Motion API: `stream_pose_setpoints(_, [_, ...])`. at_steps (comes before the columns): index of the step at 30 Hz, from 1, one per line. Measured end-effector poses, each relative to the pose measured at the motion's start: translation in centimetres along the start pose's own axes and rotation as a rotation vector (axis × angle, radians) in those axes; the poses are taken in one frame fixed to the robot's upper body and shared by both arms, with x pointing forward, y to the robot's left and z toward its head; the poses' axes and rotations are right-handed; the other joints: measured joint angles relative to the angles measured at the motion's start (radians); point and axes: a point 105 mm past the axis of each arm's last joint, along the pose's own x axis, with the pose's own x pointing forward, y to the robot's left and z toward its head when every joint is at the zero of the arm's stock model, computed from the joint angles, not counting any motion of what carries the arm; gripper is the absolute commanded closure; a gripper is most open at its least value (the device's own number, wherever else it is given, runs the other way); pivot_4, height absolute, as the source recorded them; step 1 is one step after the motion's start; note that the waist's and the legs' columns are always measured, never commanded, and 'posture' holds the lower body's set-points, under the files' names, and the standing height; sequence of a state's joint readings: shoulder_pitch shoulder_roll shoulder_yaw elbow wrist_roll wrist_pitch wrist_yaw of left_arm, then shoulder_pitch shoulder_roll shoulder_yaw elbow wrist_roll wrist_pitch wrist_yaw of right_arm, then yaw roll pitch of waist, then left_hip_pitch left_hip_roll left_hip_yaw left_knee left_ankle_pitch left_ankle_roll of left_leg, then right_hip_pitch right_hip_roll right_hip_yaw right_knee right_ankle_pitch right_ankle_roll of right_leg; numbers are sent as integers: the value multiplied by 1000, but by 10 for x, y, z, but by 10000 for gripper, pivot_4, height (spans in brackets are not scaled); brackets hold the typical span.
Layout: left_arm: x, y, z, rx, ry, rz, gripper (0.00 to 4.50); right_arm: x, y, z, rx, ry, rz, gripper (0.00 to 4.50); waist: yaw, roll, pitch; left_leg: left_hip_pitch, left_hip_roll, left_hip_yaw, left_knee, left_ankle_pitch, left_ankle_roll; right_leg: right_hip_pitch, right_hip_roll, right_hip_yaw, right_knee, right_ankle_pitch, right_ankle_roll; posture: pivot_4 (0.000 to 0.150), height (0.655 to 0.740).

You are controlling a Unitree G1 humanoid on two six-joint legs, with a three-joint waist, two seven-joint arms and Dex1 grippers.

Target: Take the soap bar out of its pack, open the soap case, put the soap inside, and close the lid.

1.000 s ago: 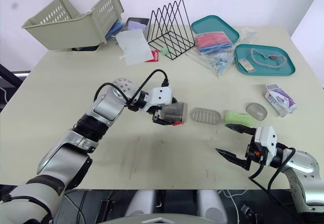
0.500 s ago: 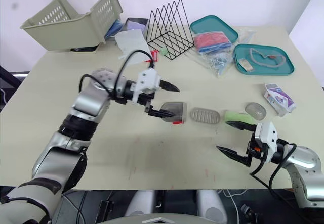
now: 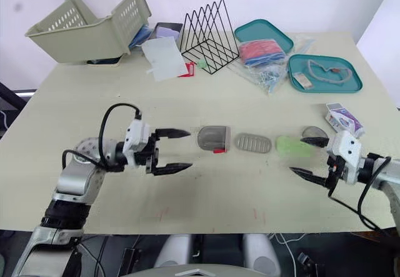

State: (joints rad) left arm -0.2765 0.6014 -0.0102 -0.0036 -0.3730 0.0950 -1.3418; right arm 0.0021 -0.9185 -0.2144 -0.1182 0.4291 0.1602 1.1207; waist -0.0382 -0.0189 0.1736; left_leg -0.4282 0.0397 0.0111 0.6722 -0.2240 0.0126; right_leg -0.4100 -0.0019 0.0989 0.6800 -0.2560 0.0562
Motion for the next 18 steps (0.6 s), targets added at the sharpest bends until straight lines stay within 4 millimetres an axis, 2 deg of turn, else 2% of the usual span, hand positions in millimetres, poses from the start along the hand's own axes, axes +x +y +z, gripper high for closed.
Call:
stream_pose_setpoints(4, [-4,-12,-4,19,-26,-51,66,-5,-22,17,-86,118,-10,0,0,0,0,1,1,2,0,0,0,0,0,1,0,0,0,1500,7400])
stream_pose_setpoints(8, [-3,-17,-2,48,-44,-80,66,6,-29,27,-123,194,35,0,0,0,0,1,1,2,0,0,0,0,0,1,0,0,0,1500,7400])
stream_pose_setpoints(13, [4,-31,-1,68,-57,-162,66,18,-35,15,-115,349,131,0,0,0,0,0,1,3,-1,0,0,-1,-1,1,-2,0,0,1500,7400])
stream_pose_setpoints(18, [5,-32,1,72,-63,-155,66,28,-39,7,-79,401,172,0,-2,0,0,0,1,3,-1,0,0,-2,-1,1,-1,0,0,1500,7400])
